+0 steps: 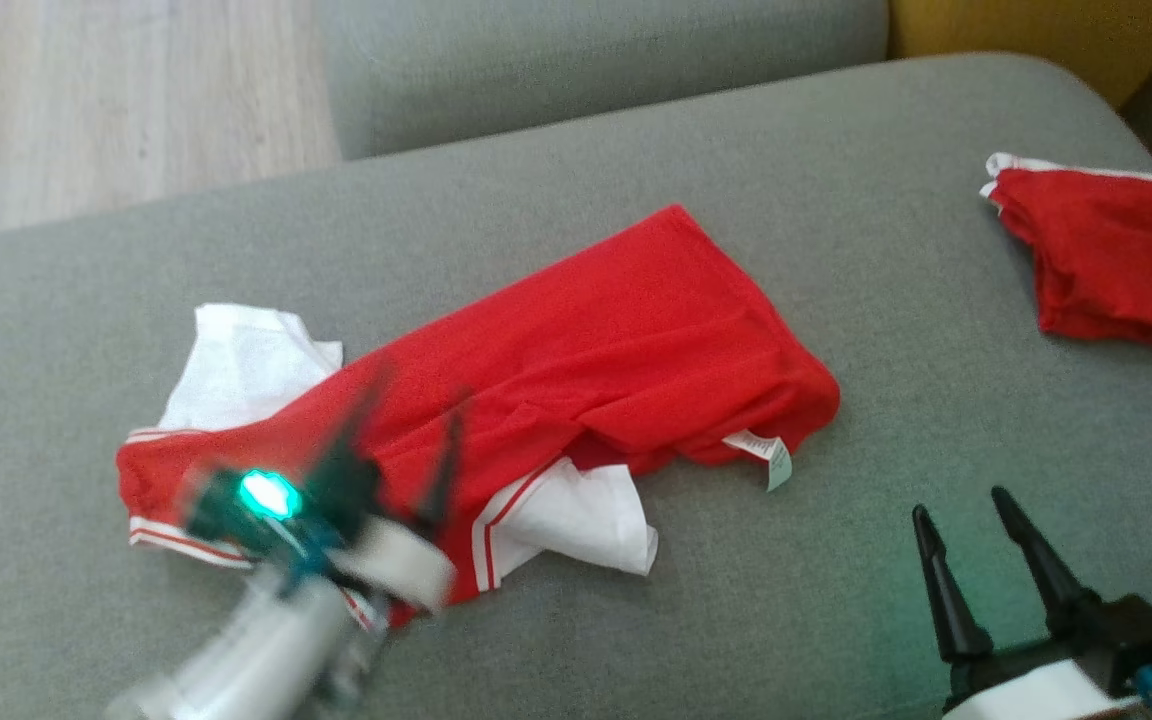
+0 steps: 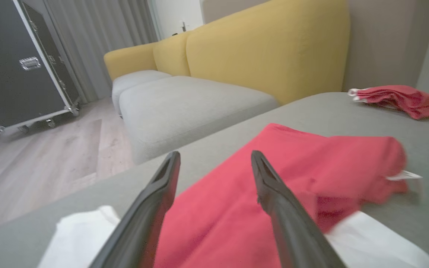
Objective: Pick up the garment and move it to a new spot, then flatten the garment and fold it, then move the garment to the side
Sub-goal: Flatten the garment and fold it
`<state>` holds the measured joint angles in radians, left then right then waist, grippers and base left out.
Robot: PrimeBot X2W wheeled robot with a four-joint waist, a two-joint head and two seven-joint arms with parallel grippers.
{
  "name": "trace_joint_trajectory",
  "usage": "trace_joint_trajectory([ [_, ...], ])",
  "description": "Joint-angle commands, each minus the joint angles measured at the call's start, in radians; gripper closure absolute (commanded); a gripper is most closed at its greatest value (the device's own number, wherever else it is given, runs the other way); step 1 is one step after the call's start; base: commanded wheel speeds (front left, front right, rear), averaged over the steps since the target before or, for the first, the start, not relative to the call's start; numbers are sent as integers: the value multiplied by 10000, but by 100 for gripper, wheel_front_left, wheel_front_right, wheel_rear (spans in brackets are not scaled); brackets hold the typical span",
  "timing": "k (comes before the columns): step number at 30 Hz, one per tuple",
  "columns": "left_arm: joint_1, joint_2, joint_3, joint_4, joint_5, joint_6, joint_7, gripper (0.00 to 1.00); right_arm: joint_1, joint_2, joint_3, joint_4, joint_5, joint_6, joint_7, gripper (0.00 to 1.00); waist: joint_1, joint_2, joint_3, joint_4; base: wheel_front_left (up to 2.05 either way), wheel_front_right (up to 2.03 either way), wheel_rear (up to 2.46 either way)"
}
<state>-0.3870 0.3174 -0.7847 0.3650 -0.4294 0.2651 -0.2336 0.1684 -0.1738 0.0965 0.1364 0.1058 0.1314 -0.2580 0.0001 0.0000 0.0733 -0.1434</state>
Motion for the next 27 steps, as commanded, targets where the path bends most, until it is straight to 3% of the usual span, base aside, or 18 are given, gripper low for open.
trace_joint_trajectory([
  [1, -853, 597, 579, -43, -17, -174, 232, 0, -443, -315, 137, -361, 54, -7, -38, 0, -1, 0, 282, -34, 0, 0, 0],
  [6, -2466, 1947, 1146, 638, -321, -909, 1858, 0, -727, -434, 136, -488, 128, -7, -38, 0, -1, 0, 1040, -66, 0, 0, 0],
  [12, -4079, 3110, 1272, 1788, -552, -1904, 4018, 0, -1232, -594, 282, -599, 219, -7, -38, 0, -1, 0, 2019, -175, 0, 0, 0],
  [20, -4928, 3689, 1106, 2862, -657, -2429, 5906, 0, -1800, -639, 420, -653, 334, -7, -38, 0, -1, 0, 2816, -527, 0, 0, 0],
  [27, -4394, 4140, 1175, 2226, -1256, -2701, 6774, 0, -1905, -452, 312, -586, 336, -7, -38, 0, -1, 0, 2989, -651, 0, 0, 0],
])
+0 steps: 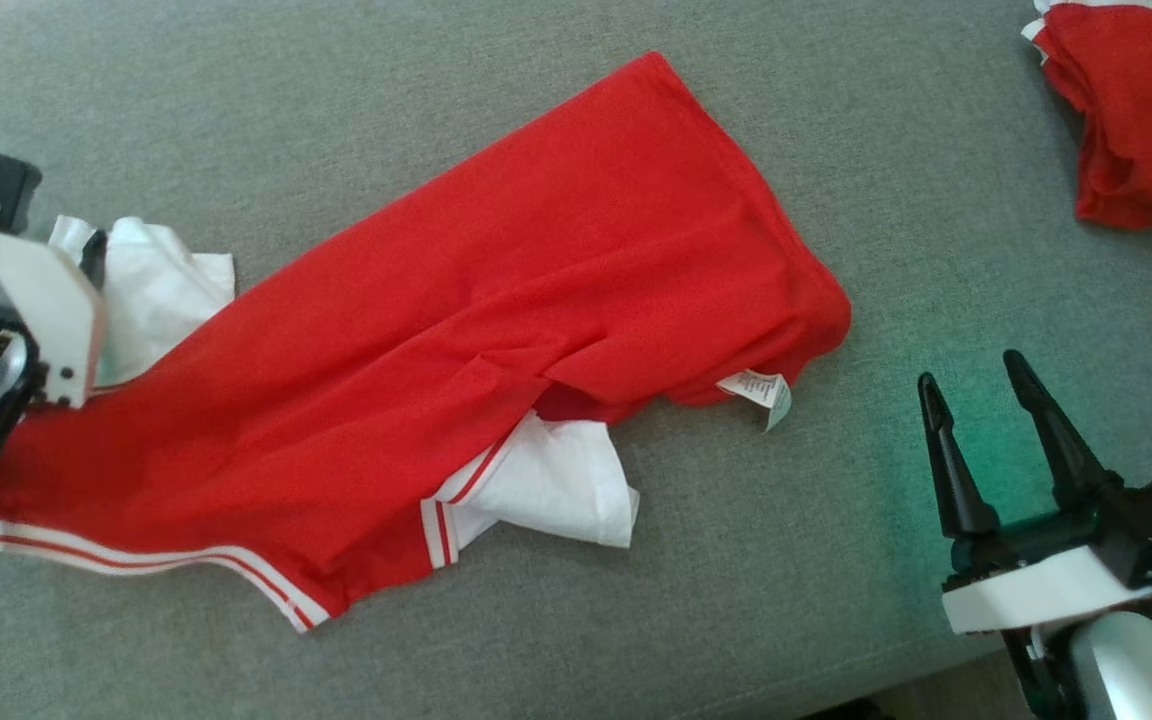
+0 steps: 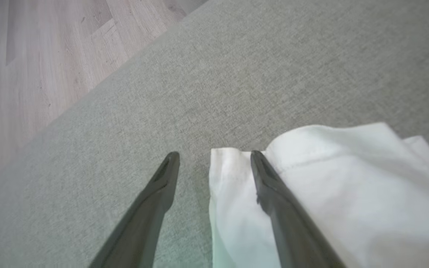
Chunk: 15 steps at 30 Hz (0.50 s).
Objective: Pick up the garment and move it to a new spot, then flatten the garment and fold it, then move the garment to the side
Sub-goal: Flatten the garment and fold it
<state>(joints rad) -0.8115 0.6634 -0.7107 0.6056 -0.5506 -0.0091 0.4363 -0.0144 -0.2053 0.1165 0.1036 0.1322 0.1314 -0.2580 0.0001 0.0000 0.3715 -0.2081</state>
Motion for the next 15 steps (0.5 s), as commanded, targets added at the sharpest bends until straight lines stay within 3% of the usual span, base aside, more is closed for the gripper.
trace_joint_trajectory([
  [1, -55, 742, 435, -287, -98, 60, 187, 0, -95, -121, 108, -254, 67, -7, -38, 0, -1, 0, 24, -8, 0, 0, 0],
  [2, 36, 783, 455, -387, -182, 93, 311, 0, -119, -110, 104, -248, 64, -7, -38, 0, -1, 0, 41, -11, 0, 0, 0],
  [3, 122, 822, 469, -491, -259, 126, 441, 43, -147, -101, 101, -247, 65, -7, -38, 0, -1, 0, 61, -12, 0, 0, 0],
  [5, 278, 892, 479, -700, -389, 217, 735, 100, -197, -95, 83, -260, 67, -7, -38, 0, -1, 0, 95, -1, 0, 0, 0],
  [9, 509, 902, 658, -1222, -825, 396, 1154, 100, -247, -126, 20, -287, 60, -7, -38, 0, -1, 0, 87, 75, 0, 0, 0],
  [15, 97, 1128, 751, -2244, 151, 913, -464, 100, -312, -216, 43, -263, 15, -7, -38, 0, -1, 0, -260, 343, 0, 0, 0],
])
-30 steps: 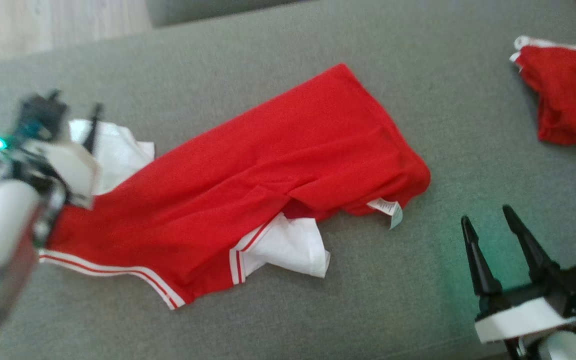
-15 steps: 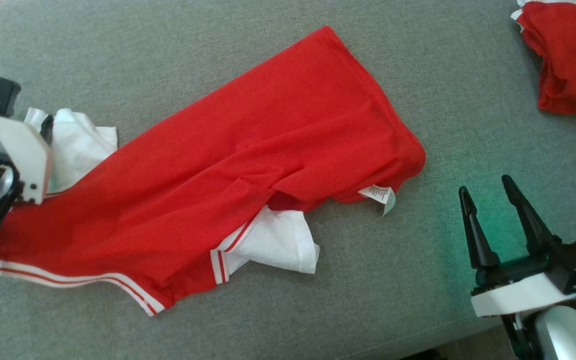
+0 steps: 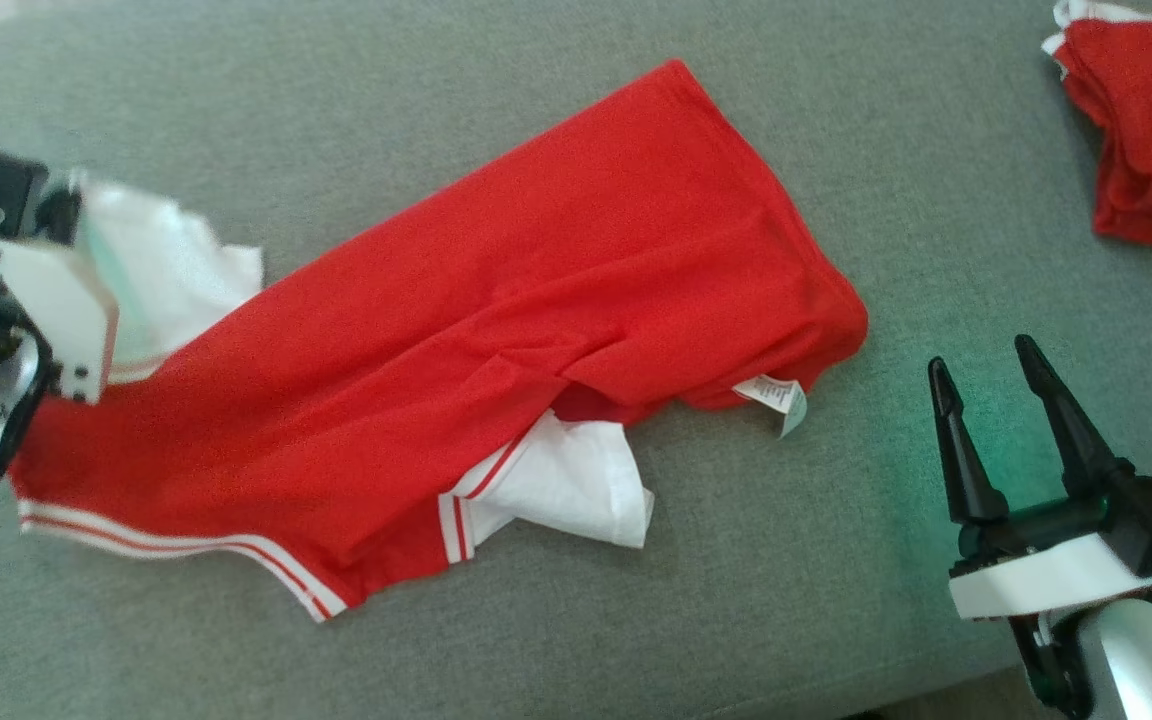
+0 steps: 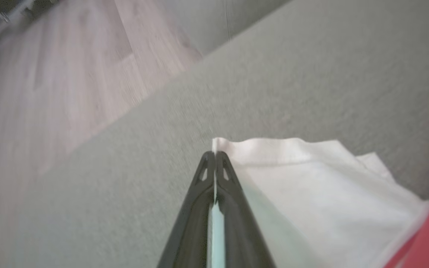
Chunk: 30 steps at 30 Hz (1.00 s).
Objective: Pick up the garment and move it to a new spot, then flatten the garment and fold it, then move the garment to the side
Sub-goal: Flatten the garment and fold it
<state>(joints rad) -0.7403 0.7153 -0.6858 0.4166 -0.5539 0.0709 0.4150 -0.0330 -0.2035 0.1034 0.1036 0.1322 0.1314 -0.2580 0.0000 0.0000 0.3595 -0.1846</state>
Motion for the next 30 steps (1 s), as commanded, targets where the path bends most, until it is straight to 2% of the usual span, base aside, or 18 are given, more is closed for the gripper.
trace_joint_trajectory([
  [1, -744, 634, 520, -503, 403, 219, -593, 100, -169, -249, 197, -258, 30, -7, -38, 0, 0, 0, -227, 163, 0, 0, 0],
  [5, -1254, 603, 512, -1094, 1111, 493, -1640, 100, -543, -372, 375, 39, 524, -7, -38, 0, 0, 0, -543, 462, 0, 0, 0],
  [8, -1601, 440, 440, -1504, 1375, 508, -2003, 100, -1246, -804, 825, 721, 1105, -7, -38, 0, 0, 0, -625, 788, 0, 0, 0],
  [10, -1825, 308, 372, -1712, 1494, 498, -2073, 100, -2006, -1242, 1415, 1485, 1611, -7, 12, 0, 0, 0, -579, 1024, 0, 0, 0],
  [13, -2126, 62, 250, -1862, 1566, 443, -2007, 100, -3547, -1801, 2433, 2557, 2851, -7, 868, 0, 0, 0, -412, 1388, 0, 0, 0],
  [14, -2126, 62, 250, -1862, 1566, 443, -2007, 100, -3547, -1801, 2433, 2557, 2851, -7, 868, 0, 0, 0, -412, 1388, 0, 0, 0],
  [20, -2589, -559, -41, -1828, 1630, 329, -1920, 100, -6278, -2798, 4370, 4414, 5154, -7, 2709, 0, 0, 0, 77, 2247, 0, 0, 0],
  [22, -2693, -761, -139, -1746, 1634, 278, -1949, 100, -6820, -3079, 5030, 4907, 5617, -7, 2997, 0, 0, 0, 198, 2517, 0, 0, 0],
  [25, -2850, -1031, -260, -1524, 1619, 177, -2082, 100, -7347, -3333, 6058, 5387, 7050, -7, 3322, 0, 0, 0, 378, 2927, 0, 0, 0],
  [28, -2917, -1123, -300, -1369, 1566, 107, -2134, 100, -7663, -3589, 6969, 5549, 7503, -7, 3376, 2, 0, 0, 462, 3067, 0, 0, 0],
  [29, -2938, -1141, -308, -1328, 1551, 88, -2154, 100, -7795, -3664, 7255, 5555, 7542, -7, 3176, 54, 0, 0, 482, 3088, 0, 0, 0],
  [30, -2953, -1153, -313, -1288, 1541, 75, -2181, 100, -7912, -3713, 7430, 5621, 7637, -7, 2933, 100, 0, 0, 491, 3096, 0, 0, 0],
])
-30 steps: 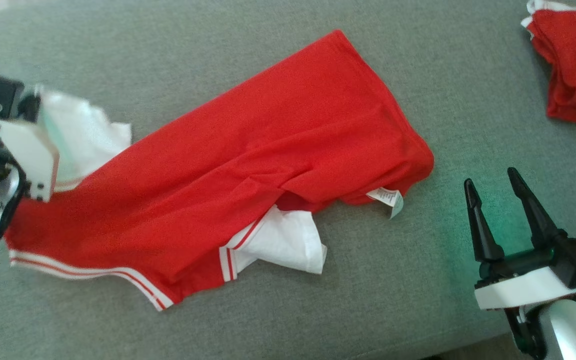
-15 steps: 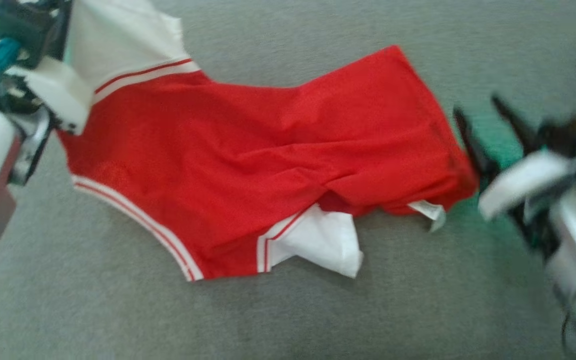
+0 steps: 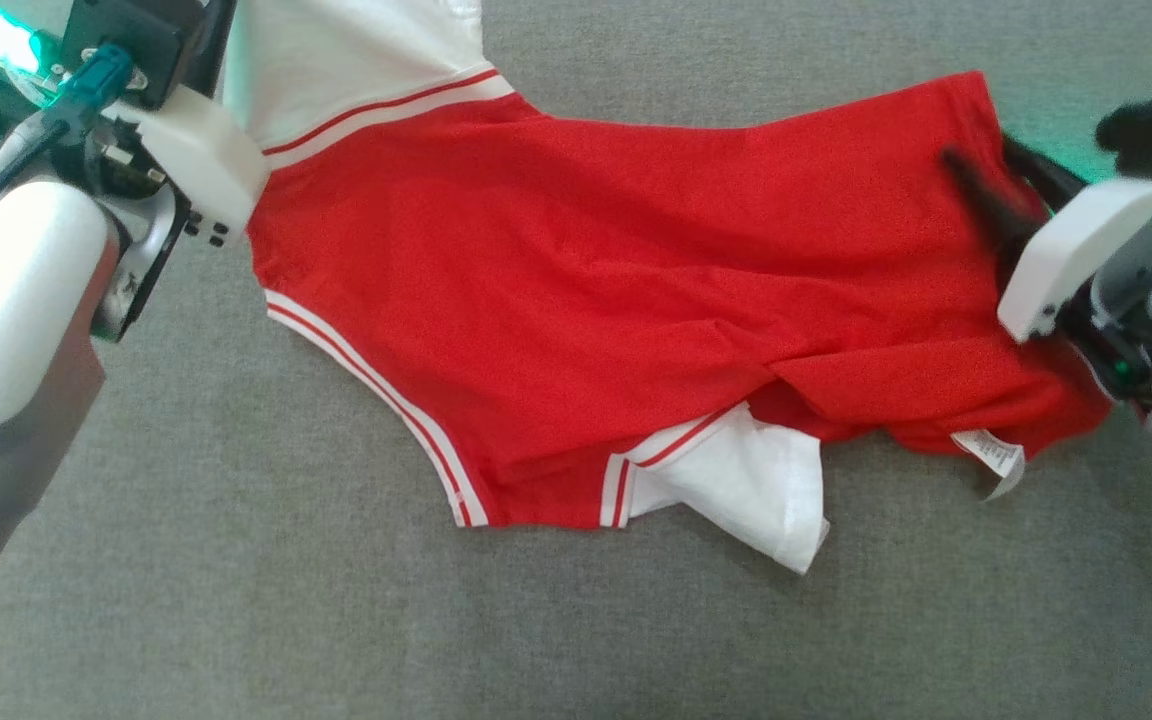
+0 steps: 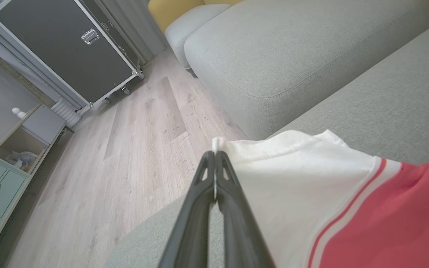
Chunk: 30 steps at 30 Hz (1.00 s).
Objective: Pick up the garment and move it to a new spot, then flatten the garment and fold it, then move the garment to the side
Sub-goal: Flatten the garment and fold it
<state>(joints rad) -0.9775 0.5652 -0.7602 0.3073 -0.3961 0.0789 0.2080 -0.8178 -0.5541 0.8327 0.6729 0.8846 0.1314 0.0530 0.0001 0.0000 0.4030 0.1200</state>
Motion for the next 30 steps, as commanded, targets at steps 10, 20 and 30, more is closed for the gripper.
trace_joint_trajectory([
  [10, -1034, 292, 543, 208, 319, 122, -1500, 100, -2011, -931, 1009, 634, 588, -7, -2700, 100, -1, 0, -446, -783, 0, 0, 0],
  [20, 102, 110, 851, -254, -112, 603, -3279, 100, -573, -2221, -193, -1291, -240, -7, -3144, 100, -1, 0, -1564, -1705, 0, 0, 0],
  [30, 3741, 1096, 692, -2111, -706, 1706, -3224, 100, 5519, -2484, -307, -3594, 31, -7, -3009, 100, -1, 0, -2048, -1974, 0, 0, 0],
])
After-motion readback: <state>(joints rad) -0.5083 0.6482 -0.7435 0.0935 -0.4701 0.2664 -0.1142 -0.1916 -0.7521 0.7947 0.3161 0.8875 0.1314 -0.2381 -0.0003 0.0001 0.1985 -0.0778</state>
